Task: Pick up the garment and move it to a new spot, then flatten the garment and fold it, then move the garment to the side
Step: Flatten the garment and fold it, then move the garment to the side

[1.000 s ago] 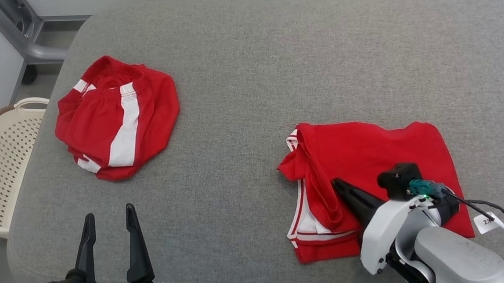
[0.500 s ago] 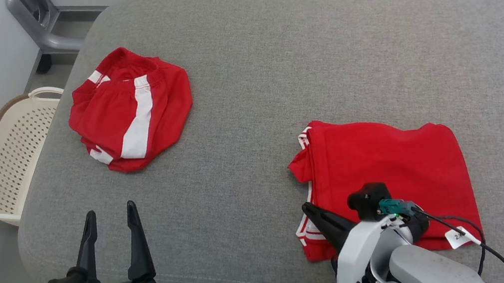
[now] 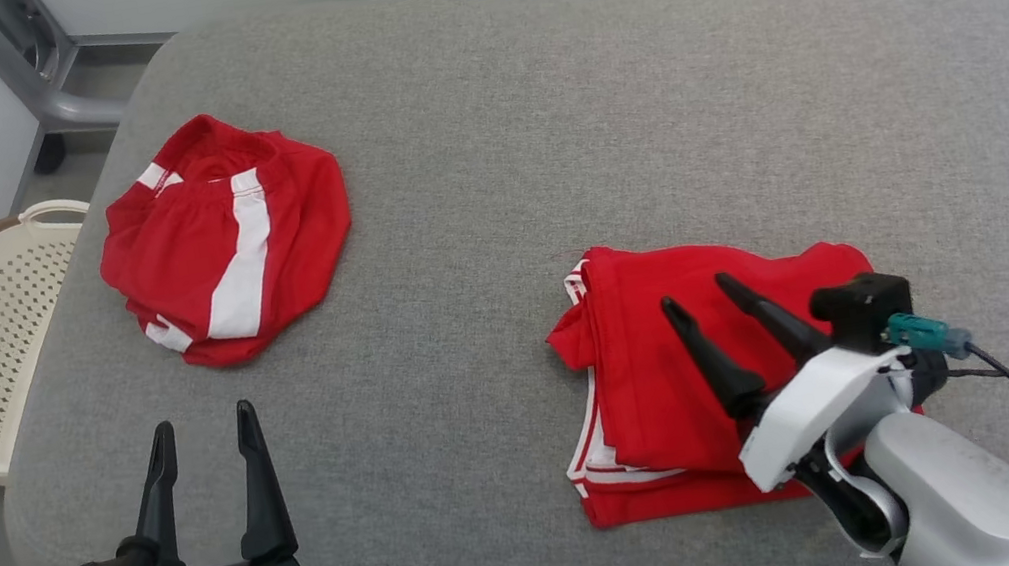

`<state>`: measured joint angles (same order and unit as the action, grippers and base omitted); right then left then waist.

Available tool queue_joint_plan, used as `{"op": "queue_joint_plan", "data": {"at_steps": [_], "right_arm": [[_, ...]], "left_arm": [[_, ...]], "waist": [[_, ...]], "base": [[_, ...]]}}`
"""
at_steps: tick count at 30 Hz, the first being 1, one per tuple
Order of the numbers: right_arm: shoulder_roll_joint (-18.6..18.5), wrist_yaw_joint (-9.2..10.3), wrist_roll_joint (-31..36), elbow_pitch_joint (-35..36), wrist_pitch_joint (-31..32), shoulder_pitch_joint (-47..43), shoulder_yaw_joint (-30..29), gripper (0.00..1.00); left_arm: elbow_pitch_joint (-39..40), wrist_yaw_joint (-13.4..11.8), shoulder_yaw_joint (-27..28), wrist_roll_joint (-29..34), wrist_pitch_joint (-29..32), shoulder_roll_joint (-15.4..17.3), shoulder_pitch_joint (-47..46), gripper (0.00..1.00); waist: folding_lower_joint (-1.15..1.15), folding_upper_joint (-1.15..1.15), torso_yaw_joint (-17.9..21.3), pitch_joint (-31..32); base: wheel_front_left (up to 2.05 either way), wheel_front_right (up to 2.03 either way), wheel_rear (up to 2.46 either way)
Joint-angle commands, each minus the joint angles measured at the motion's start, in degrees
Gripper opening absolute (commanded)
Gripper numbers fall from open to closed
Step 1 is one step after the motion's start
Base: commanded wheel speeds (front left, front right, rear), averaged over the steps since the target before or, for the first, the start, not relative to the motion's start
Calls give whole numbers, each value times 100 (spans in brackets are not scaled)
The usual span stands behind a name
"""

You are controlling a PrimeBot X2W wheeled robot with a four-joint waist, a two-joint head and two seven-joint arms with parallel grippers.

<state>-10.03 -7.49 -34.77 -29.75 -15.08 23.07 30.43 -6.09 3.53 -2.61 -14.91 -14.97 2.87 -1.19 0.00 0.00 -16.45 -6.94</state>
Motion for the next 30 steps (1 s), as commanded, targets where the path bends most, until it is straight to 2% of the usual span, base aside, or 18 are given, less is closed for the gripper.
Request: {"op": "queue_joint_plan", "data": {"at_steps": [1,4,5,7,8,9,16,30], "right_arm": [[-72,0,63,38,-23,-109,-75,100],[-223,0,221,132,-24,-223,-475,100],[-346,0,293,91,-23,-328,-771,100],[-432,0,286,-14,-23,-381,-860,100],[-699,0,13,-595,-6,-226,-774,100],[-709,0,-34,-671,57,-204,-741,100],[-785,0,-620,-1112,667,146,-276,100],[-858,0,-1420,-1743,1078,418,404,100]], "left_arm": [[19,-27,14,37,-18,4,34,100],[60,-34,37,54,-18,5,60,100],[88,-37,71,97,-18,5,80,100],[96,-27,92,110,-18,5,86,100],[103,9,107,155,-18,5,106,100],[101,11,104,159,-18,5,107,100],[71,54,48,153,-18,5,63,100],[11,62,41,127,-18,5,56,100]], "waist": [[0,0,74,8],[0,0,186,15],[0,0,294,41],[0,0,363,71],[0,0,531,153],[0,0,544,157],[0,0,538,109],[0,0,367,87]], "base": [[0,0,0],[0,0,0],[0,0,0],[0,0,0],[0,0,0],[0,0,0],[0,0,0],[0,0,0]]}}
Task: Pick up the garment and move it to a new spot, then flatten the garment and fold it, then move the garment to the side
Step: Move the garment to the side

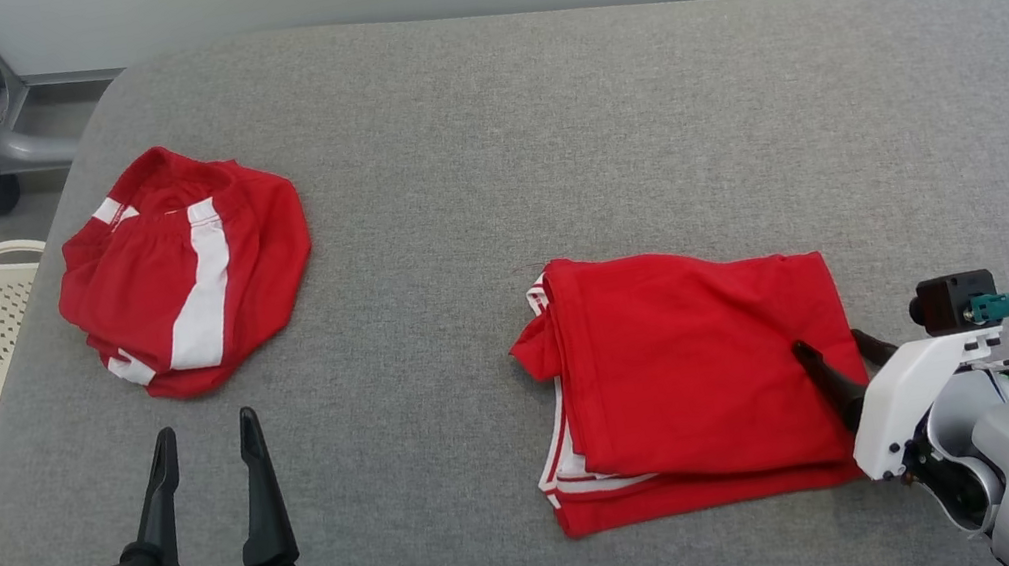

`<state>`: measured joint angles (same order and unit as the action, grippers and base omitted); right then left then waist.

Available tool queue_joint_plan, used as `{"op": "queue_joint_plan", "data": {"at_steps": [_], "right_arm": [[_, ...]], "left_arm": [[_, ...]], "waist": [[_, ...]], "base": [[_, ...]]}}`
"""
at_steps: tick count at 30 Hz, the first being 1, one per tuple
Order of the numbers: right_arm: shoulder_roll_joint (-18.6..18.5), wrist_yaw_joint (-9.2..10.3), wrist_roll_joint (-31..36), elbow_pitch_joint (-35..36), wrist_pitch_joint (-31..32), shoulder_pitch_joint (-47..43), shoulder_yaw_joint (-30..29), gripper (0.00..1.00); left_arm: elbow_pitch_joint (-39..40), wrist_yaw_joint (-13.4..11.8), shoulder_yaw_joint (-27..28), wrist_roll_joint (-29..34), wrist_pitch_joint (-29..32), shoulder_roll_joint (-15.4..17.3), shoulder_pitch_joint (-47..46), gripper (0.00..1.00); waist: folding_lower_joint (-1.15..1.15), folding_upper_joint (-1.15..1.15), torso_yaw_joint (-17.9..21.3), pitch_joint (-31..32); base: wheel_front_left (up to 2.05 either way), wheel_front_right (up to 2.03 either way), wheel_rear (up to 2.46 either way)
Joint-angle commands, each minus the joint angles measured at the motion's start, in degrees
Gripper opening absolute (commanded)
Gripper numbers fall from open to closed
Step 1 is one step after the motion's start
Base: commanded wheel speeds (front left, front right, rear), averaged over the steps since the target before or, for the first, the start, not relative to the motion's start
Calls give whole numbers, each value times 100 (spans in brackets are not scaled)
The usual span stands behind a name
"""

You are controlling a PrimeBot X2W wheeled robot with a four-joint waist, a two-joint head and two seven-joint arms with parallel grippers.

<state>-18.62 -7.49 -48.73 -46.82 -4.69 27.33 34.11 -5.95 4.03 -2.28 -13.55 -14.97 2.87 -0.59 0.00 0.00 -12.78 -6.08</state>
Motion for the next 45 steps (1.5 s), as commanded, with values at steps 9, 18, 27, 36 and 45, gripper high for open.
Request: {"op": "queue_joint_plan", "data": {"at_steps": [9,18,27,36,45], "right_arm": [[-36,0,-476,-87,-73,146,510,0],[-291,1,-668,-44,-583,650,809,0],[-651,1,-687,-214,-702,1445,1016,0],[-1226,1,-603,-387,-681,2391,1200,0],[-1481,1,-593,-646,-686,3038,1342,0]], "left_arm": [[-24,24,46,-19,-18,5,-7,100],[51,-29,131,-20,-18,4,58,100],[199,37,204,131,-17,5,-104,100],[384,142,361,347,-14,7,-330,100],[616,216,669,554,-14,26,-464,100]], "waist": [[0,0,35,8],[0,0,227,8],[0,0,566,-207],[0,0,947,-839],[0,0,1356,-1364]], "base": [[0,0,0],[0,0,0],[0,0,0],[0,0,0],[0,0,0]]}}
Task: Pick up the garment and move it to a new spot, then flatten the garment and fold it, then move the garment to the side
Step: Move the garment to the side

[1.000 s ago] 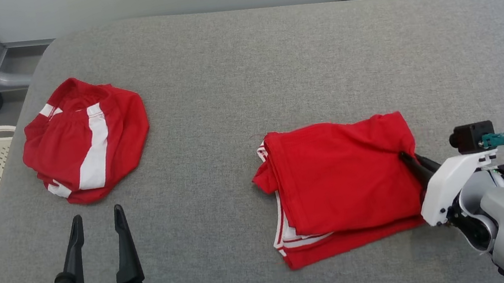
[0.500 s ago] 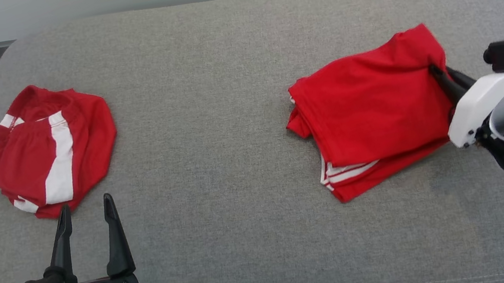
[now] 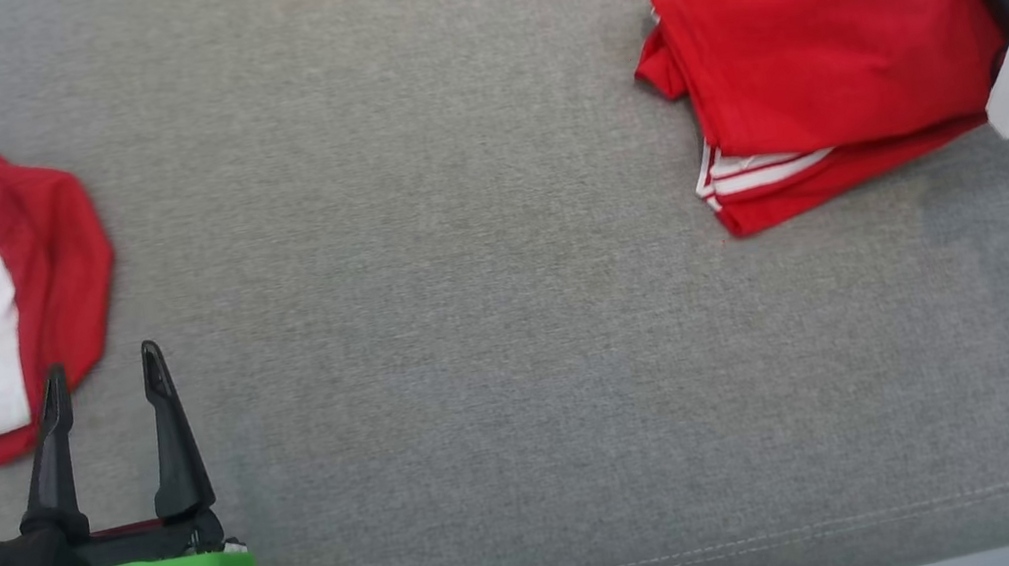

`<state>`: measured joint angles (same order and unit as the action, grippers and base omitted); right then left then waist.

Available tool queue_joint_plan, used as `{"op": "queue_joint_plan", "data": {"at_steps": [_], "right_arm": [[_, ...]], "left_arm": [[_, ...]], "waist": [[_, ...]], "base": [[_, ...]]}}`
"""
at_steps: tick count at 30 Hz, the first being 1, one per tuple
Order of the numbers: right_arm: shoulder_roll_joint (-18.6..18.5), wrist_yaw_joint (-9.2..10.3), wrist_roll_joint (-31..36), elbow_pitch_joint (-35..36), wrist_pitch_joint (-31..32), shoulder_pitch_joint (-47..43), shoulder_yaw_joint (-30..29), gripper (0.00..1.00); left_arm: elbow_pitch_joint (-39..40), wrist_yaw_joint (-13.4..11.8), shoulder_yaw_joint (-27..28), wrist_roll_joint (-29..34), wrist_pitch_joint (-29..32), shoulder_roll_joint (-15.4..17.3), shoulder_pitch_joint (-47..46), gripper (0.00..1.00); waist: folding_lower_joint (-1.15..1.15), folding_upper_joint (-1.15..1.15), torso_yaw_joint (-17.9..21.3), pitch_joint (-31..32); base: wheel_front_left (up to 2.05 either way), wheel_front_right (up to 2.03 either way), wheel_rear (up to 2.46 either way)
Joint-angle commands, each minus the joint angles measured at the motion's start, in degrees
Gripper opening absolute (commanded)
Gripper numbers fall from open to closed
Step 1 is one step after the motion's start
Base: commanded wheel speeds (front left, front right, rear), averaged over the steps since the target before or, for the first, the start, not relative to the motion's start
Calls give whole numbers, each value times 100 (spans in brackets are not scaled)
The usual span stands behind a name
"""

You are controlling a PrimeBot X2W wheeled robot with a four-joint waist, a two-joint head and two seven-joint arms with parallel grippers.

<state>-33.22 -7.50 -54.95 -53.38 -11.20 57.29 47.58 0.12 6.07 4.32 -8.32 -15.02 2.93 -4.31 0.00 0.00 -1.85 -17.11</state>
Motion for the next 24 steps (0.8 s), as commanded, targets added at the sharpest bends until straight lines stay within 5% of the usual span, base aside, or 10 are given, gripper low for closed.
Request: {"op": "queue_joint_plan", "data": {"at_steps": [1,24], "right_arm": [[-38,2,25,-29,-45,119,6,0],[-672,3,211,-947,-93,1634,368,0]], "left_arm": [[39,26,26,50,-7,26,-98,100],[711,119,396,245,-8,321,-135,100]], "waist": [[0,0,309,-311],[0,0,720,-1219]], "base": [[0,0,0],[0,0,0]]}}
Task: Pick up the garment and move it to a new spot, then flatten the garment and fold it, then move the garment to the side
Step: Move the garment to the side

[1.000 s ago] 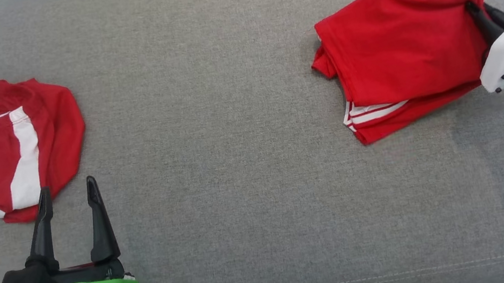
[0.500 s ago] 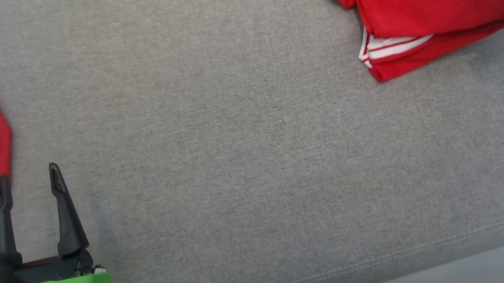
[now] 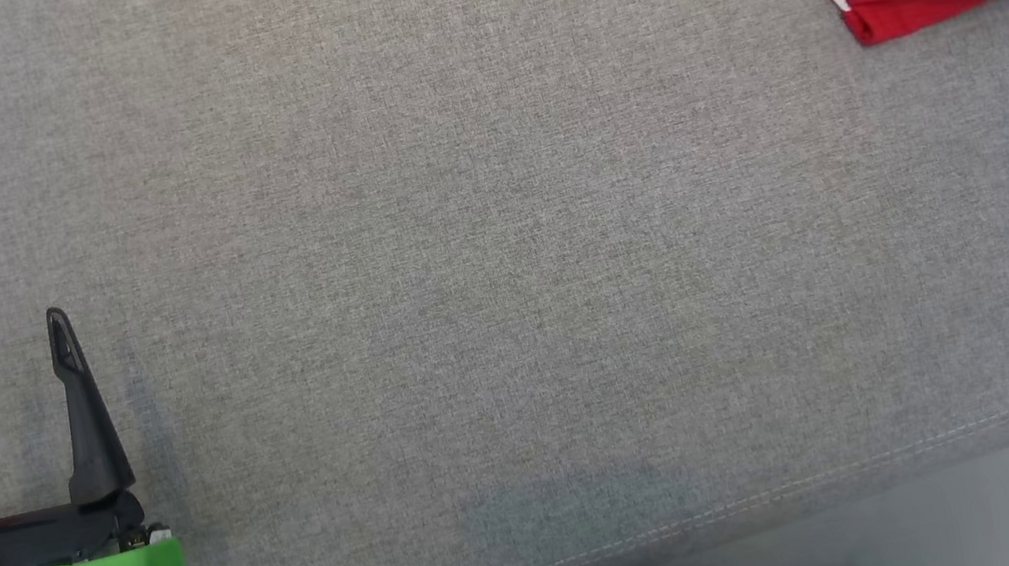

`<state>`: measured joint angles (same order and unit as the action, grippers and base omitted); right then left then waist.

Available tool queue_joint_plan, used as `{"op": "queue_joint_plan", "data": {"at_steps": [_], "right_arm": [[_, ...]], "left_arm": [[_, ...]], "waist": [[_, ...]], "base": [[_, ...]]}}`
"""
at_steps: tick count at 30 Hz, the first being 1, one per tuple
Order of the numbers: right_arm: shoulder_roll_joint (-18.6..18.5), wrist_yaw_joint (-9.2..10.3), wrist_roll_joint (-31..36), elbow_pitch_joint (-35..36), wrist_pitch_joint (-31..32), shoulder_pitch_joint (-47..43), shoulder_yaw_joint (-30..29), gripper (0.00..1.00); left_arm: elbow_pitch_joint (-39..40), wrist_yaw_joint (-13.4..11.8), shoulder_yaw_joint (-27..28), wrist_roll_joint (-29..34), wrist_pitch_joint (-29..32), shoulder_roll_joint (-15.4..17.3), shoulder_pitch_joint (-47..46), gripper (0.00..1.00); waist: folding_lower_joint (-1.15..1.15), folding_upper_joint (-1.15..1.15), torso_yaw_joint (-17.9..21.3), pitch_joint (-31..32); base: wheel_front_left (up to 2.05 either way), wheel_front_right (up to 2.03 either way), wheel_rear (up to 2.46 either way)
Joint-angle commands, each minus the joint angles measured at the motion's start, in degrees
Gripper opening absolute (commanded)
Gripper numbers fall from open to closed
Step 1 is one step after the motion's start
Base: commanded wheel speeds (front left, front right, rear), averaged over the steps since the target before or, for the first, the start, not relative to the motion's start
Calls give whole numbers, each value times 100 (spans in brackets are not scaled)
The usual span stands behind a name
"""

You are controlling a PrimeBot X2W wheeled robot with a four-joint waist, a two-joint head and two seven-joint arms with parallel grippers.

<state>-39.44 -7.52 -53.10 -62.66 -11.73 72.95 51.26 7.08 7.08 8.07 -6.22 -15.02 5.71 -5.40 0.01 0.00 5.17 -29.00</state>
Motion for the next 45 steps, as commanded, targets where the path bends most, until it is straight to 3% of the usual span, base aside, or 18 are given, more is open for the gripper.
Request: {"op": "queue_joint_plan", "data": {"at_steps": [1,18,19,21,22,33,40,45], "right_arm": [[-63,6,64,-53,-69,130,23,0],[-98,6,-3,-351,-118,463,212,0],[-107,6,-6,-366,-128,479,220,22],[-103,6,-7,-386,-172,502,234,87],[-98,6,-8,-402,-181,514,233,100],[71,6,-58,-345,-353,486,78,100],[254,6,252,447,-356,57,-984,100],[693,6,765,1083,-357,-701,-1958,100]], "left_arm": [[29,20,23,43,-8,42,-33,100],[113,27,74,86,-8,6,-14,100],[109,27,77,87,-8,9,-25,100],[101,28,82,85,-8,10,-45,100],[97,27,84,87,-8,9,-51,100],[-24,31,87,45,-8,-71,-116,100],[-183,33,33,-23,-8,-177,-96,100],[-308,29,60,-53,-8,-220,28,100]], "waist": [[-1,0,19,-47],[-1,0,-15,-187],[-1,0,-19,-196],[-1,0,-23,-206],[-1,0,-22,-213],[-1,0,-18,-60],[-1,0,-64,354],[-1,0,-57,749]], "base": [[0,0,0],[0,0,0],[0,0,0],[0,0,0],[0,0,0],[0,0,0],[0,0,0],[0,0,0]]}}
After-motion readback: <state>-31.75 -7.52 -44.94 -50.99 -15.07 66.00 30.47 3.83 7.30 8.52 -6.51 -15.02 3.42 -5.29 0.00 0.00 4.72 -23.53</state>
